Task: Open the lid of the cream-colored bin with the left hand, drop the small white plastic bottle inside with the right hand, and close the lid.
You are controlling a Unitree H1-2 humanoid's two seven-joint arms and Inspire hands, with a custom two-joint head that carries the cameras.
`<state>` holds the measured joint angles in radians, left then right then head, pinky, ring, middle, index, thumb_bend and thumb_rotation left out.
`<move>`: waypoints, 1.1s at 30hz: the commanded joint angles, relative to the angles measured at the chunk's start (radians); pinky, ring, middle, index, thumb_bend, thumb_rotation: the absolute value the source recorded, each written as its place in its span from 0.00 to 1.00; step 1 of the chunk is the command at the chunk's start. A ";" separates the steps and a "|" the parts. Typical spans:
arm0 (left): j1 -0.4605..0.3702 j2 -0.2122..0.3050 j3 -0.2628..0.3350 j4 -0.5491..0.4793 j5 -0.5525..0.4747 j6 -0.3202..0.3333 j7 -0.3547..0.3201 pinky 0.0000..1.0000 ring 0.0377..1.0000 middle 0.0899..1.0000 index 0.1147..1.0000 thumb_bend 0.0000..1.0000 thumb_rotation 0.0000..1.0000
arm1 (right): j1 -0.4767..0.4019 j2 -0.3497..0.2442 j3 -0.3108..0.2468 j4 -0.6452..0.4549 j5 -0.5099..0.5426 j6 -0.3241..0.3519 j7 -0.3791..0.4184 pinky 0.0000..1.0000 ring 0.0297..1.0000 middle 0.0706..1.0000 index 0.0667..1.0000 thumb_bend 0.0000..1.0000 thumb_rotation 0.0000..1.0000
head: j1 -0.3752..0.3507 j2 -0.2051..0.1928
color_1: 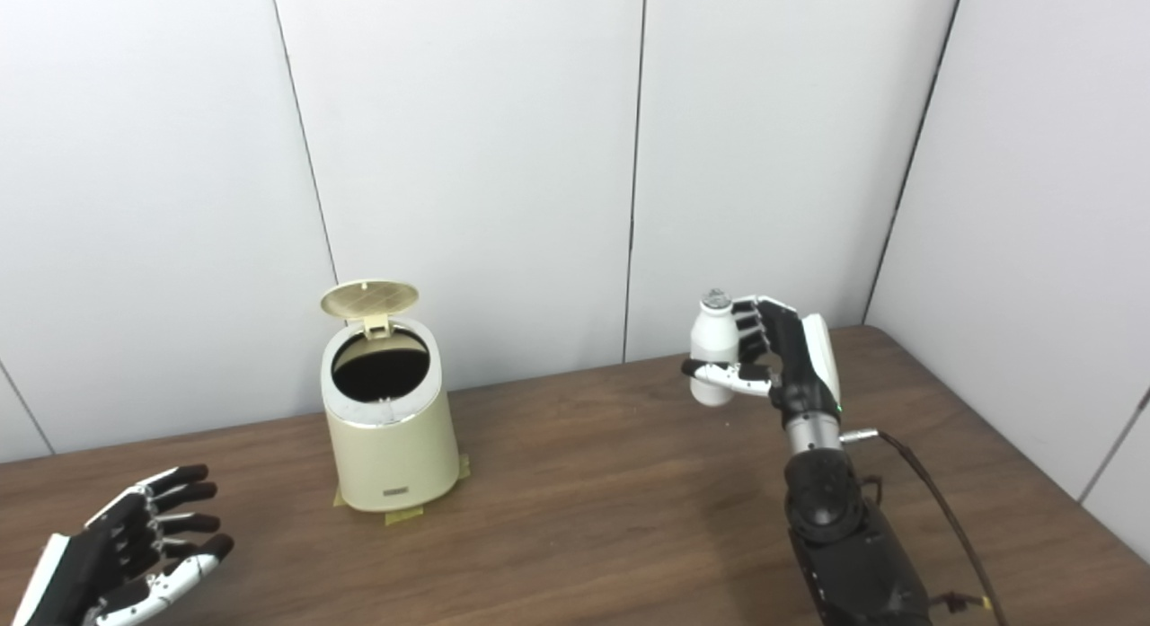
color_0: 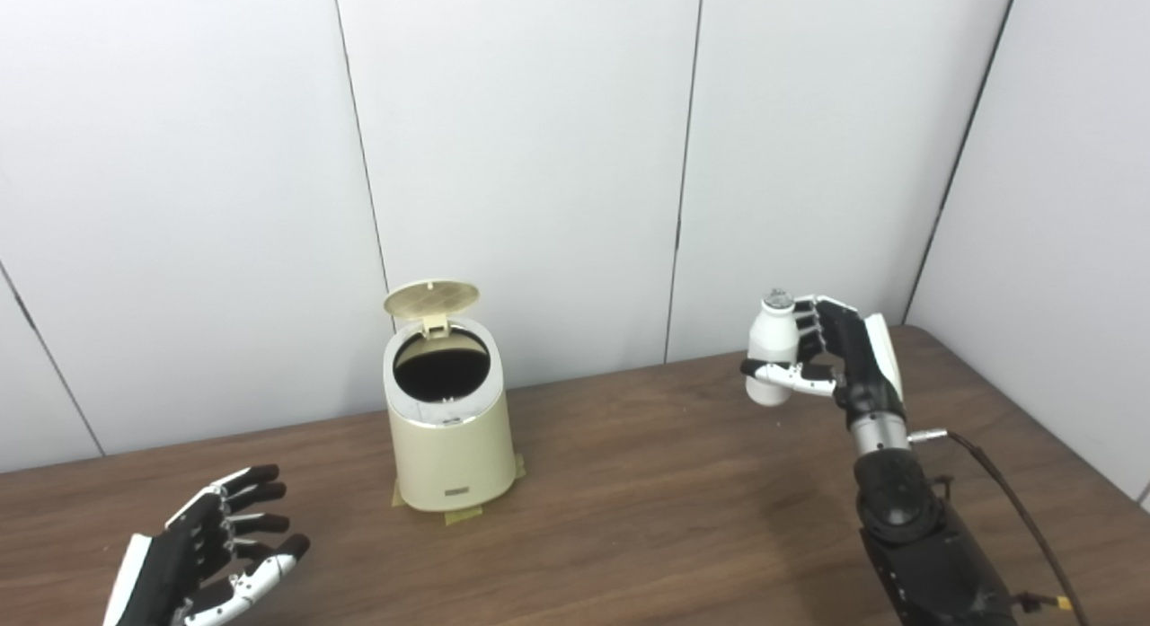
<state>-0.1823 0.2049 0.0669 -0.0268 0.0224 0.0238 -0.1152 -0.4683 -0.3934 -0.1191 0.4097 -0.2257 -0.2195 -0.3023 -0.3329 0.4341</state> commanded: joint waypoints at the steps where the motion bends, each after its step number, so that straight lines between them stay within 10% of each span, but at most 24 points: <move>1: -0.041 0.009 -0.004 -0.004 0.002 -0.042 0.004 0.51 0.62 0.72 0.75 0.59 0.00 | -0.051 -0.002 0.013 -0.094 -0.005 -0.053 0.023 0.32 0.36 0.46 0.51 0.51 0.00 | 0.006 -0.001; 10: -0.046 -0.009 -0.017 0.022 0.018 -0.052 0.020 0.54 0.61 0.71 0.74 0.62 0.00 | -0.106 0.093 0.104 -0.341 -0.058 0.086 0.134 0.29 0.36 0.45 0.52 0.51 0.00 | 0.063 -0.007; 33: -0.059 -0.092 -0.064 0.080 0.069 -0.102 0.063 0.57 0.63 0.69 0.72 0.68 0.07 | -0.215 0.364 0.186 -0.319 -0.024 0.190 0.214 0.27 0.34 0.45 0.51 0.51 0.00 | 0.304 -0.014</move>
<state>-0.1929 0.1169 0.0035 0.0679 0.0896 -0.0457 -0.0699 -0.6276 -0.0352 0.0691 0.1085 -0.2465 -0.0307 -0.0770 -0.0277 0.4188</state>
